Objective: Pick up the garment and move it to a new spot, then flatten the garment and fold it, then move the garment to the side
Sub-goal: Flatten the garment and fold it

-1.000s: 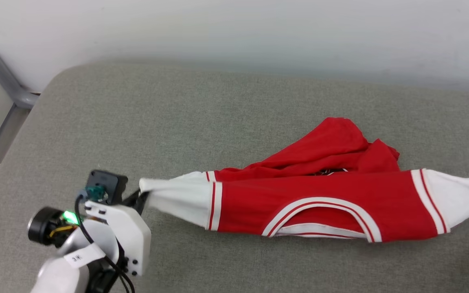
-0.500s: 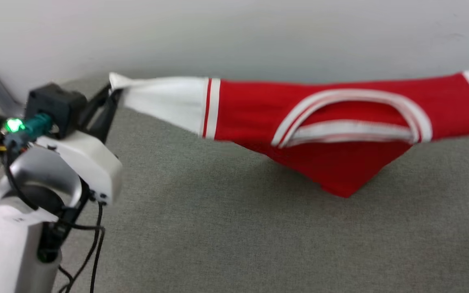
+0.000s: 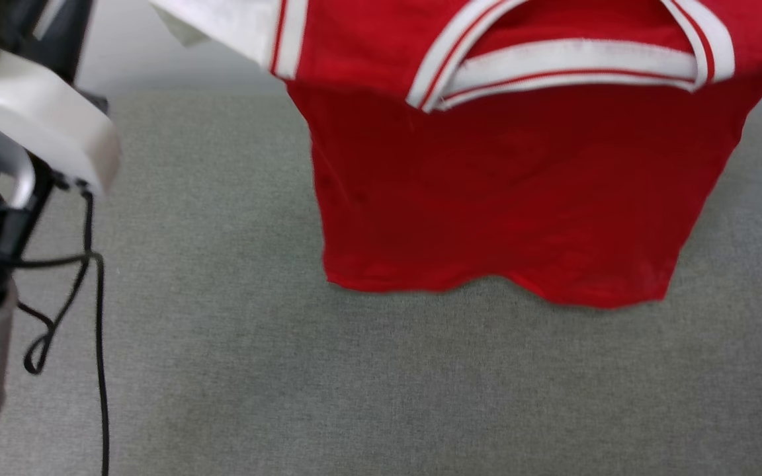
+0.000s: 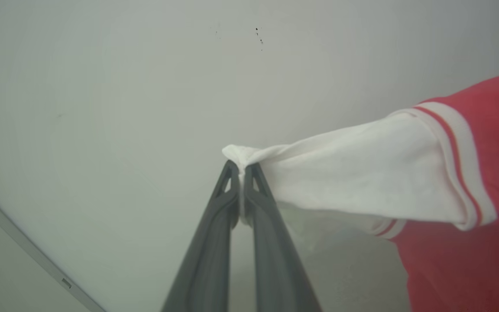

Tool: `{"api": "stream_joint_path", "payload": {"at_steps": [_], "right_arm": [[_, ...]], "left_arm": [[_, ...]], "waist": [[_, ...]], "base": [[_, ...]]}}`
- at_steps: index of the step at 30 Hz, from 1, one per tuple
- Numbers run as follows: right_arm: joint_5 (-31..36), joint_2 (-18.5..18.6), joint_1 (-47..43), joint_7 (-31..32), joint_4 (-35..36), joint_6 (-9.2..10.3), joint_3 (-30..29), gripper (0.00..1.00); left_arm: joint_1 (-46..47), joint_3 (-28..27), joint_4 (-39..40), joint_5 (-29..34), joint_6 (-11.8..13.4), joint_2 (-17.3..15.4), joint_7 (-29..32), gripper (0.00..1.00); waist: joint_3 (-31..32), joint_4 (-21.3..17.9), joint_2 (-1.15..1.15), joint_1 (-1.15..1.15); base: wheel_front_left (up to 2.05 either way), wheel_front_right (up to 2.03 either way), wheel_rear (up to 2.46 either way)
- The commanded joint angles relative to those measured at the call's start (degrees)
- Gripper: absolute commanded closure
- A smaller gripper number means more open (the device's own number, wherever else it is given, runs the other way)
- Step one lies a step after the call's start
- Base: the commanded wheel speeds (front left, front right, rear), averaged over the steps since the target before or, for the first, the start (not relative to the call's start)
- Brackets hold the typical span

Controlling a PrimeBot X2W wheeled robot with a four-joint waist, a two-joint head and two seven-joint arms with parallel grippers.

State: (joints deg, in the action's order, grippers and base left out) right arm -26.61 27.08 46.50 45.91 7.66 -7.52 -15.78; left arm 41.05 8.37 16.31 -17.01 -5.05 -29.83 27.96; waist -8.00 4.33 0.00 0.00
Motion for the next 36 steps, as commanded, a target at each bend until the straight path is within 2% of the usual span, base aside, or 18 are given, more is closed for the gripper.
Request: {"api": "stream_joint_path", "payload": {"at_steps": [1,11,20,28,36], "right_arm": [[0.6,-0.19,3.56,-0.46,-1.1,0.06,1.21,1.0],[4.52,-1.44,20.4,-6.24,-10.26,0.06,6.82,1.0],[9.33,-5.43,37.42,-15.77,-22.91,0.06,11.48,1.0],[12.77,-9.93,46.56,-25.18,-33.86,0.06,11.02,1.0],[13.24,-12.2,45.33,-30.17,-40.79,0.06,11.82,1.0]], "left_arm": [[2.74,-0.45,-0.94,-0.13,-0.38,-0.71,-0.38,1.0],[17.83,0.49,-7.9,1.61,-1.77,-5.04,-4.1,1.0],[33.05,2.39,-18.32,4.75,-2.14,-8.07,-11.41,1.0],[43.06,3.45,-28.76,6.89,-1.6,-6.25,-18.69,1.0],[44.0,6.45,-38.36,7.25,-1.85,-4.03,-24.82,1.0]], "waist": [[-2.83,-0.75,0.0,0.0],[-12.82,-2.09,0.0,0.0],[-21.77,-3.92,0.0,0.0],[-27.15,-4.98,0.0,0.0],[-29.45,-4.87,0.0,0.0]], "base": [[0.0,0.0,0.0],[0.0,0.0,0.0],[0.0,0.0,0.0],[0.0,0.0,0.0],[0.0,0.0,0.0]]}}
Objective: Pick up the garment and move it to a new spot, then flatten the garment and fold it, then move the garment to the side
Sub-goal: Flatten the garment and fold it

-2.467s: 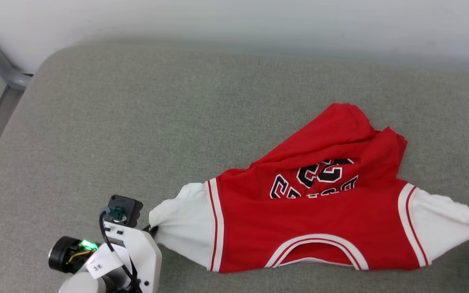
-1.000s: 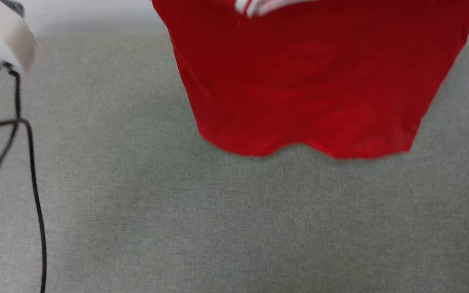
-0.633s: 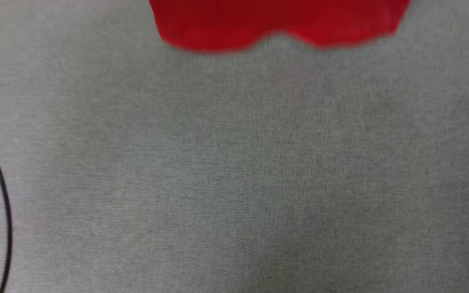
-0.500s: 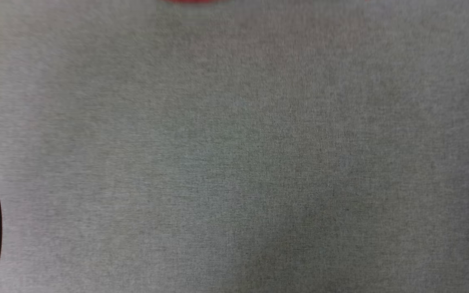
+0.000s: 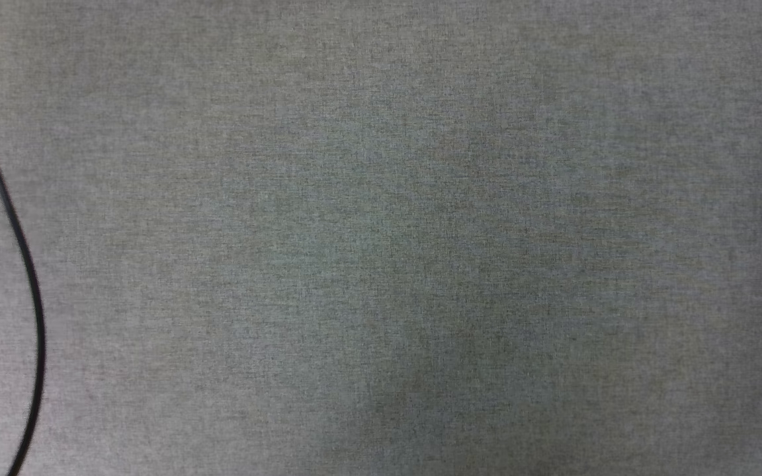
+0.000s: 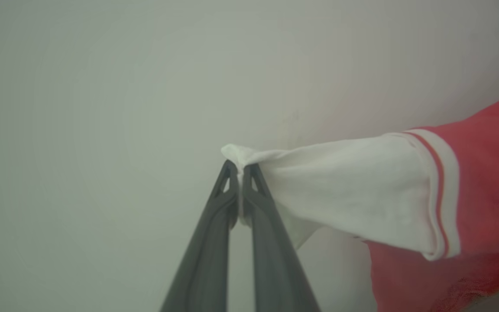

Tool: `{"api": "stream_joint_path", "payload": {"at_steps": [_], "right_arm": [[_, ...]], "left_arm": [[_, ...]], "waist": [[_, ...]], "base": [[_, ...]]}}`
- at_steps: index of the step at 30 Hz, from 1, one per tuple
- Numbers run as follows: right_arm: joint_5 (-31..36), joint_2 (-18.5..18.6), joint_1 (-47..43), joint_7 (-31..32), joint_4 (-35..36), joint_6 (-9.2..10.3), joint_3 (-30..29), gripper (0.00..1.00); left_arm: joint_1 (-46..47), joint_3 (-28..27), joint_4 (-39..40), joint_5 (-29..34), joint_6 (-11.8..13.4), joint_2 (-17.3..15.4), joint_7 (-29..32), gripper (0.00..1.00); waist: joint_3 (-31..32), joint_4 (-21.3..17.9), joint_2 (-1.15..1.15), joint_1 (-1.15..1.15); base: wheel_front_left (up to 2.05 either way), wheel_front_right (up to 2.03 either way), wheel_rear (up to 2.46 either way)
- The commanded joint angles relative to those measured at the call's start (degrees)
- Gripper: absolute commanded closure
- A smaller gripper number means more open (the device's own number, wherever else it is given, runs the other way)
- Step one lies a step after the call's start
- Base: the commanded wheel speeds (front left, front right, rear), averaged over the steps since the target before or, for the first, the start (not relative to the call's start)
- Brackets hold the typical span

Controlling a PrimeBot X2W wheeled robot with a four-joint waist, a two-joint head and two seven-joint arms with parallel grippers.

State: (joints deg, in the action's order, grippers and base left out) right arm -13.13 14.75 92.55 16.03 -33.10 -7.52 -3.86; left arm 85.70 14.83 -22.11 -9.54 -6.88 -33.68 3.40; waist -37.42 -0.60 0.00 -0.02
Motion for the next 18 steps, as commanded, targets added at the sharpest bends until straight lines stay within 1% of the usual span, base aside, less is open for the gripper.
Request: {"api": "stream_joint_path", "payload": {"at_steps": [1,6,14,18], "right_arm": [[-0.42,0.0,-1.38,-0.81,-0.5,0.06,-0.19,1.0],[-1.5,-1.35,-7.88,-3.13,-2.62,0.06,-0.1,1.0],[-4.05,0.08,-22.31,-4.18,-4.01,0.06,-1.7,1.0],[-5.04,1.51,-29.75,-2.97,-3.91,0.07,-1.39,1.0]], "left_arm": [[-1.33,0.32,-0.81,-0.24,-0.02,0.21,-0.8,1.0],[-6.5,1.22,-4.3,-1.31,0.46,1.7,-3.17,1.0],[-21.86,2.19,-7.44,-4.5,2.38,4.77,-6.26,1.0],[-28.64,2.62,-8.7,-5.82,2.5,5.25,-6.87,1.0]], "waist": [[-0.07,0.12,0.0,0.02],[0.98,0.05,0.0,0.02],[6.75,0.73,0.0,0.02],[9.98,1.22,0.0,0.02]], "base": [[0.0,0.0,0.0],[0.0,0.0,0.0],[0.0,0.0,0.0],[0.0,0.0,0.0]]}}
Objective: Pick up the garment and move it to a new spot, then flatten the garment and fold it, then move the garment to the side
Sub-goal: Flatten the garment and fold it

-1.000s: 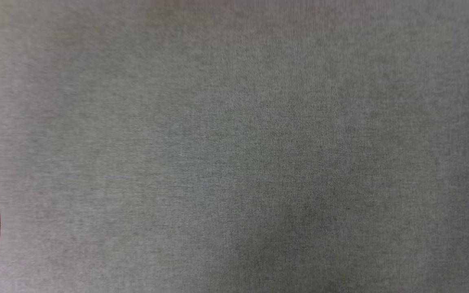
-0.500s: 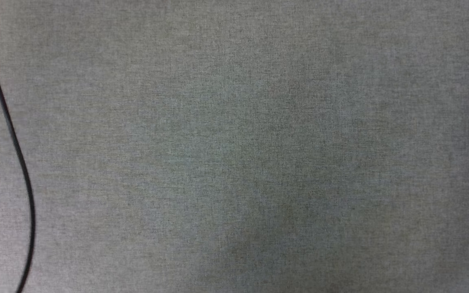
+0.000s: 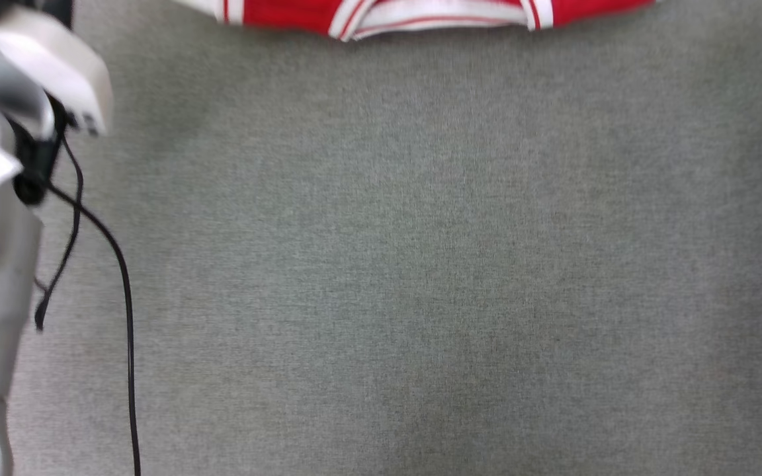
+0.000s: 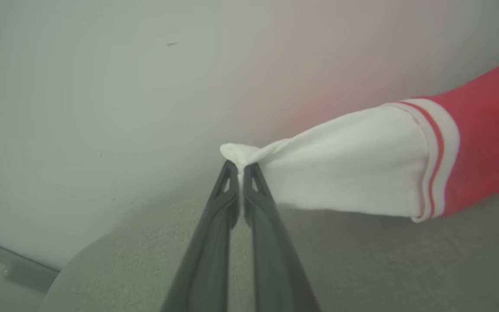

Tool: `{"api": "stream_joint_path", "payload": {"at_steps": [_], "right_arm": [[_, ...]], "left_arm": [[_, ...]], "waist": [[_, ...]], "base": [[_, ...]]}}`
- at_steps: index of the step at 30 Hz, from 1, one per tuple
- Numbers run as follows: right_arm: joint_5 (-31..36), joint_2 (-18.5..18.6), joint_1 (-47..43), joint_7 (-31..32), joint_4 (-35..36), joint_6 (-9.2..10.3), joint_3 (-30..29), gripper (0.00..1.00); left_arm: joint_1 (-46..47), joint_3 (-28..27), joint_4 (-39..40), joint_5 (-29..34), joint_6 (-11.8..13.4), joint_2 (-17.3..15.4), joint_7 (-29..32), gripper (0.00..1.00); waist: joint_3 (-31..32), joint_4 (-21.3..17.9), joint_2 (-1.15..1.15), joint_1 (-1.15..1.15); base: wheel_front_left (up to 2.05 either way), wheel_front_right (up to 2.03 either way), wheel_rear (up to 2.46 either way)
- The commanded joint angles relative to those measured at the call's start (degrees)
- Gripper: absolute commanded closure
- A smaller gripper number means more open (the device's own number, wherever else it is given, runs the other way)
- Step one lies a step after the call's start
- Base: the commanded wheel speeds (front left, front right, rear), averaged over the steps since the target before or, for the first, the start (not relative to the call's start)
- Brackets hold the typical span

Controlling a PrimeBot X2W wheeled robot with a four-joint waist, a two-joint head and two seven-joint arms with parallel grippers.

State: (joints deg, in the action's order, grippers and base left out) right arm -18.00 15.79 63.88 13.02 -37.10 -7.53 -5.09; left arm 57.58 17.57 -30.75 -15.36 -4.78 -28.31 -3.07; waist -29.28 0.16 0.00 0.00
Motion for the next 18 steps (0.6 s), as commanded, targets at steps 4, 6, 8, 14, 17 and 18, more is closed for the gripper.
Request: {"api": "stream_joint_path", "payload": {"at_steps": [4,6,8,14,17,18], "right_arm": [[-1.18,1.76,-8.55,1.41,0.69,0.08,0.09,1.0],[-1.47,2.66,-12.31,2.34,1.55,0.08,0.52,1.0],[-2.17,3.42,-16.03,3.26,2.43,0.09,0.34,1.0],[-4.56,4.79,-24.84,7.7,5.73,0.1,-2.09,1.0],[-5.65,5.27,-29.0,10.82,7.79,0.1,-3.13,1.0],[-5.61,5.58,-30.45,11.88,8.46,0.1,-3.58,1.0]], "left_arm": [[-7.06,0.77,-1.26,-1.44,0.34,1.05,0.02,1.0],[-9.4,1.39,-1.45,-1.87,0.1,1.16,0.27,1.0],[-11.85,1.96,-1.64,-2.14,0.02,1.37,0.53,1.0],[-19.08,3.35,-1.76,-4.25,-0.18,2.19,4.55,1.0],[-22.77,3.89,-1.03,-5.48,-0.43,2.13,6.47,1.0],[-24.07,4.08,-0.69,-5.91,-0.34,2.1,7.14,1.0]], "waist": [[5.57,1.08,0.0,0.0],[7.24,1.43,0.0,0.0],[8.93,1.7,0.0,0.0],[13.48,2.26,0.0,0.0],[15.66,2.47,0.0,0.0],[16.35,2.53,0.0,0.0]], "base": [[0.0,0.0,0.0],[0.0,0.0,0.0],[0.0,0.0,0.0],[0.0,0.0,0.0],[0.0,0.0,0.0],[0.0,0.0,0.0]]}}
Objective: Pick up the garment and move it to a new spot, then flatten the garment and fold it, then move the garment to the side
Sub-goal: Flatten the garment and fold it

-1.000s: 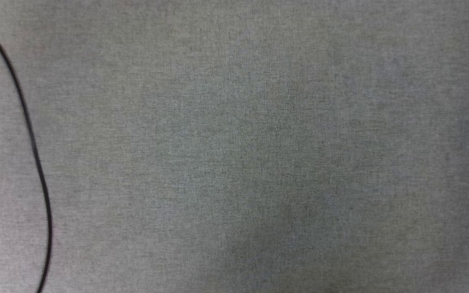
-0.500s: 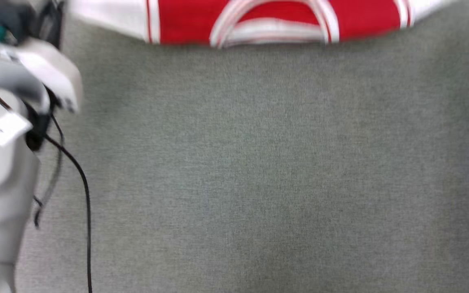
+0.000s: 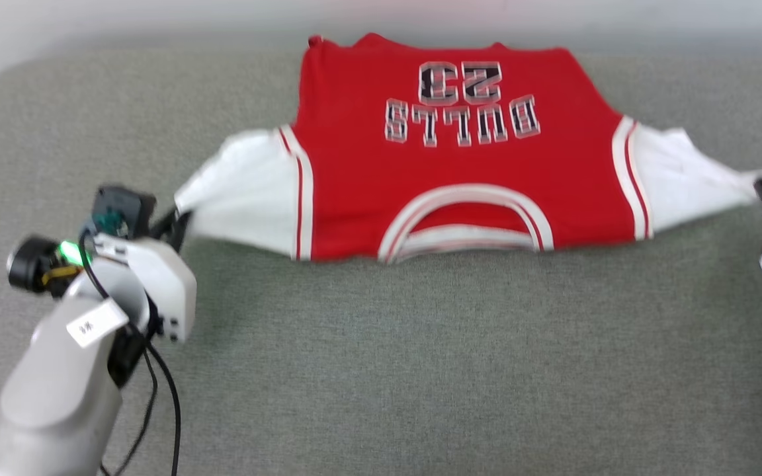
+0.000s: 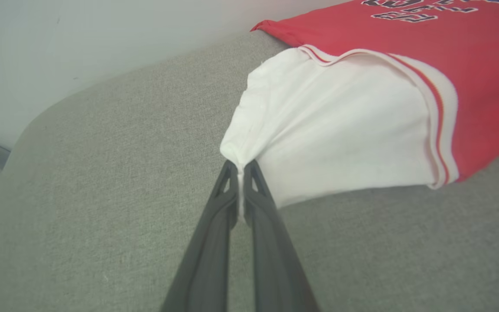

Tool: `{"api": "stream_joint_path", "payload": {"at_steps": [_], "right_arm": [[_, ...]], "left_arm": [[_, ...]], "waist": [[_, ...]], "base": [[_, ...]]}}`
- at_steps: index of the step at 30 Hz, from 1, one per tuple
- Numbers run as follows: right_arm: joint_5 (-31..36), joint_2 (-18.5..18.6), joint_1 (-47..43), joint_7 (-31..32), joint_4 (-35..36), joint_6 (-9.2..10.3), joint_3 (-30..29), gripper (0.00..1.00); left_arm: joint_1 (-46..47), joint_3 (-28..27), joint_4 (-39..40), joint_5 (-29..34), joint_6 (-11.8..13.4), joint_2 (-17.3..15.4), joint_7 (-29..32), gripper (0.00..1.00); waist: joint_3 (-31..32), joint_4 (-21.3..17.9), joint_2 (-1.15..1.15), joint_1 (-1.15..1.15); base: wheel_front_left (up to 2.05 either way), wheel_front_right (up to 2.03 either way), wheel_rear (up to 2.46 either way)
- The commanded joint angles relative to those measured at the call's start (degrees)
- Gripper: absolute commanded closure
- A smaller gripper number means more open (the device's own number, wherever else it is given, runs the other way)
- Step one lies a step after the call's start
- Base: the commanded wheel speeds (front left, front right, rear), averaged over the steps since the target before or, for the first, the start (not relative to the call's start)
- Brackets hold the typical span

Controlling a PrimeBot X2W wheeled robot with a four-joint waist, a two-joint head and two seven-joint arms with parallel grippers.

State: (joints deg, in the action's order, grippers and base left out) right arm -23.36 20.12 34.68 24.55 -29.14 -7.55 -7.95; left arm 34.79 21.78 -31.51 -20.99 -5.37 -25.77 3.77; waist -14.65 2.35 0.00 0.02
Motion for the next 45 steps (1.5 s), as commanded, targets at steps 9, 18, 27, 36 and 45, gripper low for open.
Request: {"api": "stream_joint_path", "payload": {"at_steps": [9,18,27,36,45], "right_arm": [[-1.89,0.42,-14.87,10.94,8.72,0.12,-4.99,1.0],[-4.67,-2.1,-28.88,23.77,19.87,0.11,-12.2,1.0],[-5.78,-4.47,-37.62,31.3,30.0,0.11,-14.92,1.0],[-4.53,-4.75,-36.71,31.68,32.1,0.11,-15.9,1.0],[-6.3,-2.91,-29.28,33.31,35.96,0.09,-15.26,0.0]], "left_arm": [[-12.93,0.41,6.27,-4.4,0.92,-1.48,7.28,1.0],[-24.05,0.16,17.41,-8.89,2.62,-3.59,14.83,1.0],[-35.46,0.59,30.31,-12.52,5.73,-5.88,21.78,1.0],[-37.2,0.01,38.78,-13.85,7.92,-4.86,21.99,1.0],[-35.97,1.33,47.33,-12.32,9.42,-5.97,26.01,1.0]], "waist": [[7.2,0.94,0.0,-0.02],[10.57,1.58,0.0,-0.02],[10.79,1.08,0.0,-0.02],[8.18,1.34,0.0,-0.02],[1.43,3.6,0.0,-0.02]], "base": [[0.0,0.0,0.0],[0.0,0.0,0.0],[0.0,0.0,0.0],[0.0,0.0,0.0],[0.0,0.0,0.0]]}}
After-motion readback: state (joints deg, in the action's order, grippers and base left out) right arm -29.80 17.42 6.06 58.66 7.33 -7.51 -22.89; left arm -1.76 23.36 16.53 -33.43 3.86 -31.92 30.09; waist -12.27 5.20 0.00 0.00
